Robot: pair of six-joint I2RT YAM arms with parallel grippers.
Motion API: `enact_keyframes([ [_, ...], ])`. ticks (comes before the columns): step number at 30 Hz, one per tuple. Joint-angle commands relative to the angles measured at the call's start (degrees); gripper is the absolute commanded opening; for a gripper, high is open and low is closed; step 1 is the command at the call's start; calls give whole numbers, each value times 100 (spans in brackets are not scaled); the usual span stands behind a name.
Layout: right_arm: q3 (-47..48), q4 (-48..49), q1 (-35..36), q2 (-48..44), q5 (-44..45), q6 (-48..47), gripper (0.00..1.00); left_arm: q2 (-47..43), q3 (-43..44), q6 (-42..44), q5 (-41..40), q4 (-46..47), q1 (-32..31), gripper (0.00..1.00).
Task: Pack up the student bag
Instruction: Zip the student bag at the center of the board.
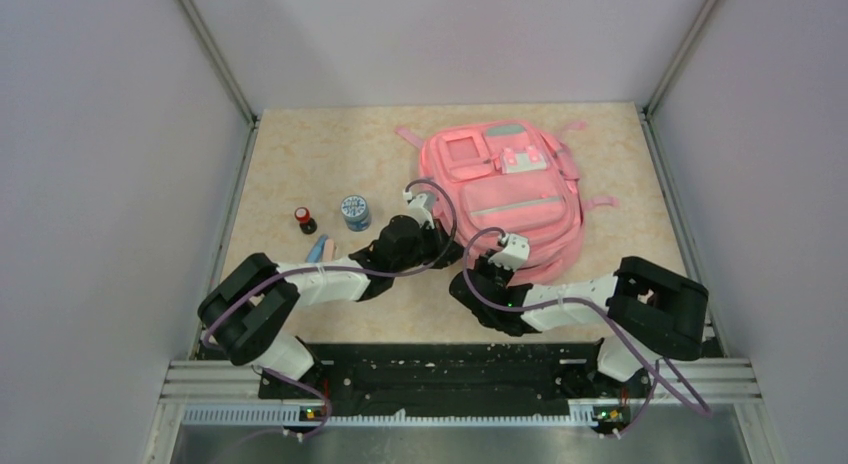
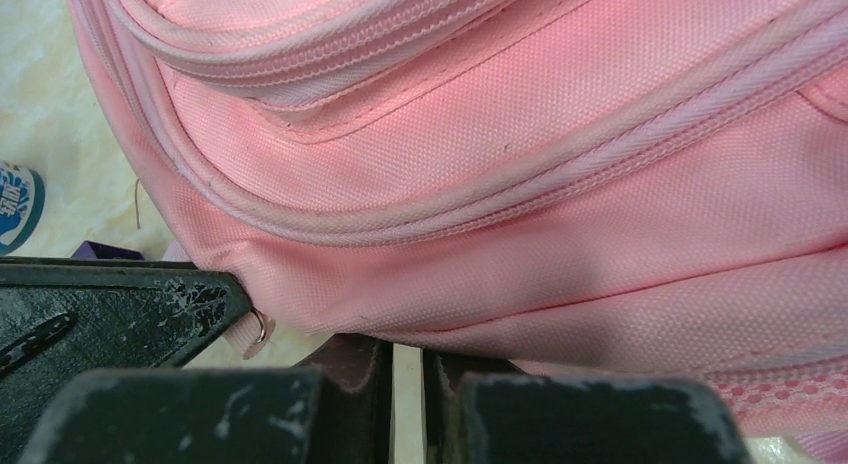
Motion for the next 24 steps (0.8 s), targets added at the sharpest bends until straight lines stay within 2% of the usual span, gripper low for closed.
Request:
enact_keyframes([
  [1, 276, -492, -22, -111, 419, 144, 0, -318, 202, 221, 46, 123, -96, 0],
  [8, -422, -184, -15, -1012, -554, -537, 0, -339, 311, 441, -475, -35, 94, 0],
  [17, -732, -855, -19, -1771, -2026, -840, 0, -62, 910, 735, -506, -479, 819, 0],
  [24, -794, -1634, -21, -2253, -2405, -880, 0, 126, 1212, 863, -299, -801, 1224, 0],
])
